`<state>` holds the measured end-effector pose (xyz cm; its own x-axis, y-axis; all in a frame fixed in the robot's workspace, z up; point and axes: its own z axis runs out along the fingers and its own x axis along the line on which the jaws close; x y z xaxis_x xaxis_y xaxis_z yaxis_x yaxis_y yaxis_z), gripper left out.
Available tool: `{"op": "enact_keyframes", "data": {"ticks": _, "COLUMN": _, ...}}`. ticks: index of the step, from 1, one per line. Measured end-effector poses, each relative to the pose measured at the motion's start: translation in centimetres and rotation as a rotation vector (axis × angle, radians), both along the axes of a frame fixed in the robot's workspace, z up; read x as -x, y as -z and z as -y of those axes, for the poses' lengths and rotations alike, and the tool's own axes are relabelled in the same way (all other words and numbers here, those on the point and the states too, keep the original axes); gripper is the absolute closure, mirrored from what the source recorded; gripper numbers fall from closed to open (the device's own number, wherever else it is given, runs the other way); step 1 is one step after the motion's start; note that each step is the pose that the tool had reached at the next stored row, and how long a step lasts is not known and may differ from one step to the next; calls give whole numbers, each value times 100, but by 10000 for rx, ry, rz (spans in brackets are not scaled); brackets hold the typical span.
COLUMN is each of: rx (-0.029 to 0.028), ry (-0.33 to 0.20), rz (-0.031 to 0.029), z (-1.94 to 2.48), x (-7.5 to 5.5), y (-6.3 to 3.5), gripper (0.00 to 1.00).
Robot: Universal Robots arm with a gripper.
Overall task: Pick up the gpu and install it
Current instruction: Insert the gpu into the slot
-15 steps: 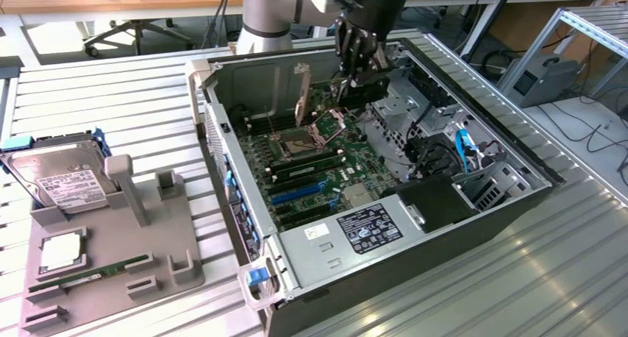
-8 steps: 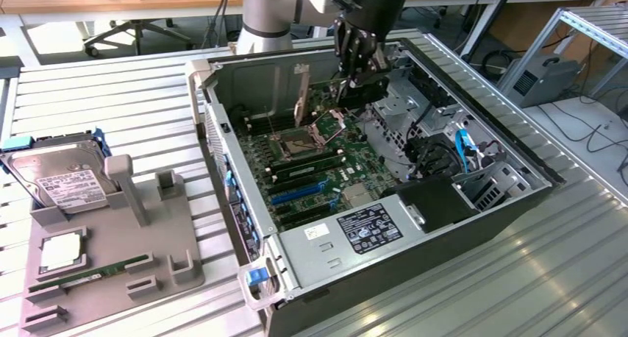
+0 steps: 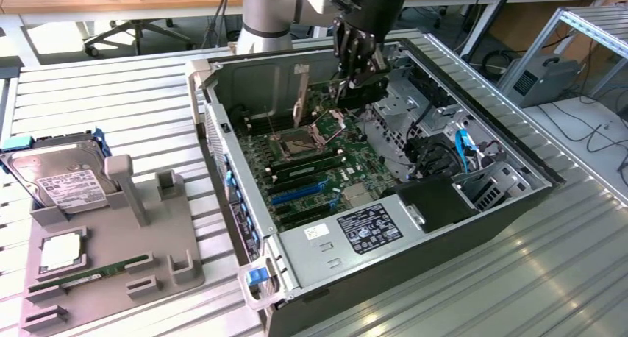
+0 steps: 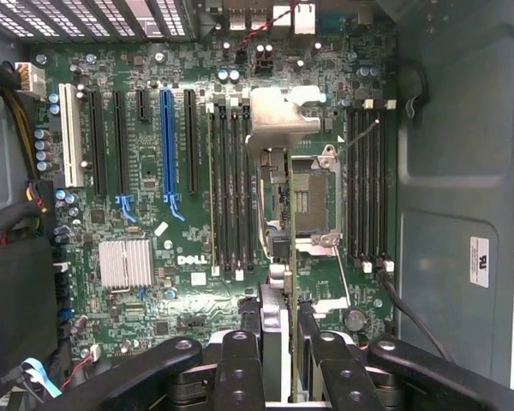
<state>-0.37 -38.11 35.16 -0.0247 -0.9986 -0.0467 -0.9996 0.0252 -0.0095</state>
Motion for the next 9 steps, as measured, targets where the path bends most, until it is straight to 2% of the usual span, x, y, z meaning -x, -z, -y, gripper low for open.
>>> {"op": "enact_keyframes", "data": {"ticks": 9, "rx": 0, "ry": -1, "rz": 0, "z": 22, "x": 27, "y": 4, "gripper": 73}}
